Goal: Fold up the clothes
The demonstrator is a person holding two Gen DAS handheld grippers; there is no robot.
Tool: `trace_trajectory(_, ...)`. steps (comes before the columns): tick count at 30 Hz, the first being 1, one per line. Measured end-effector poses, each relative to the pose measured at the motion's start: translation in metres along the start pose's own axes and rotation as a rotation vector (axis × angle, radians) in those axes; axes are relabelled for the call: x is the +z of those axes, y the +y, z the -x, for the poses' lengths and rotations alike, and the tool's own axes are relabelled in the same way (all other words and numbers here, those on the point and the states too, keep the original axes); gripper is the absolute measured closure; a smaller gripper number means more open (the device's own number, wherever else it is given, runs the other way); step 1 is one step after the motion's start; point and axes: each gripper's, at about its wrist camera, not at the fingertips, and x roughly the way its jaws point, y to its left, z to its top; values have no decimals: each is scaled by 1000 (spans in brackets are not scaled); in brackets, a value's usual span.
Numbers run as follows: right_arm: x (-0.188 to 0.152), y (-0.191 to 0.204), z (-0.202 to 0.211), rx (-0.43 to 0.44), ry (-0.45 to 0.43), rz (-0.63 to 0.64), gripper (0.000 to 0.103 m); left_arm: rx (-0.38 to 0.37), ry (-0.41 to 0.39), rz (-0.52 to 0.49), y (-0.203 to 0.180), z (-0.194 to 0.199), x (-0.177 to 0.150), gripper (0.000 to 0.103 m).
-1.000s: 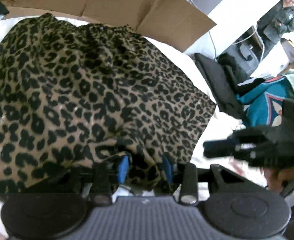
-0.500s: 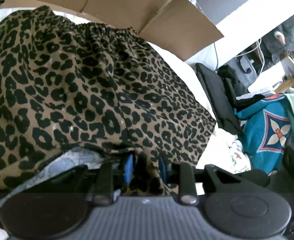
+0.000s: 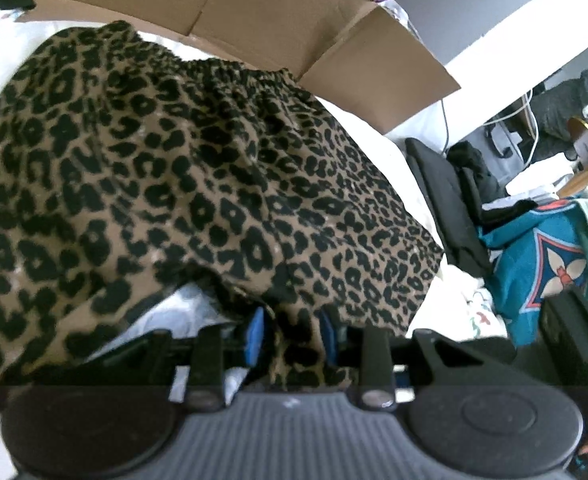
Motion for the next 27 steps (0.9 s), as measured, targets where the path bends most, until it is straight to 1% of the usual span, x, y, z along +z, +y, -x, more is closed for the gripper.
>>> trace_trajectory(3, 0, -2, 0, -5, -3, -4, 56, 4, 30, -27, -3, 7, -12, 63)
trace_trajectory(7, 0, -5, -1, -11, -7, -10, 56, 3, 90, -53, -7, 8, -31, 60)
trace_trajectory(9, 0, -6, -1, -14, -8, -12, 56, 8, 111, -73, -9, 4, -38, 56)
trace_trajectory(11, -2, -6, -1, -14, -7, -11, 57, 20, 125, -99, -12, -4, -43, 56)
trace_trajectory(14, -4, -8, -1, -13, -7, -15, 57, 32, 145, -164, -17, -18, -51, 56)
trace_trajectory(18, -6, -11, 0, -6, -10, -14, 58, 60, 141, -250, -26, -31, -55, 56)
trace_trajectory(19, -7, -12, 1, -3, -10, -13, 64, 69, 135, -270, -27, -32, -56, 56)
trace_trajectory(20, -8, -13, 1, 3, -8, -14, 72, 78, 129, -290, -29, -33, -57, 56)
trace_trajectory(21, -8, -14, 1, 11, -5, -16, 76, 86, 123, -309, -31, -34, -57, 56)
trace_trajectory(23, -9, -14, 2, 24, -4, -15, 88, 99, 105, -345, -35, -36, -58, 56)
trace_trajectory(24, -9, -14, 3, 29, -5, -14, 89, 102, 94, -361, -37, -37, -58, 56)
trace_trajectory(26, -10, -15, 4, 40, -6, -18, 93, 109, 74, -394, -41, -39, -58, 63)
trace_trajectory(27, -10, -16, 5, 44, -7, -21, 94, 111, 67, -407, -43, -39, -58, 74)
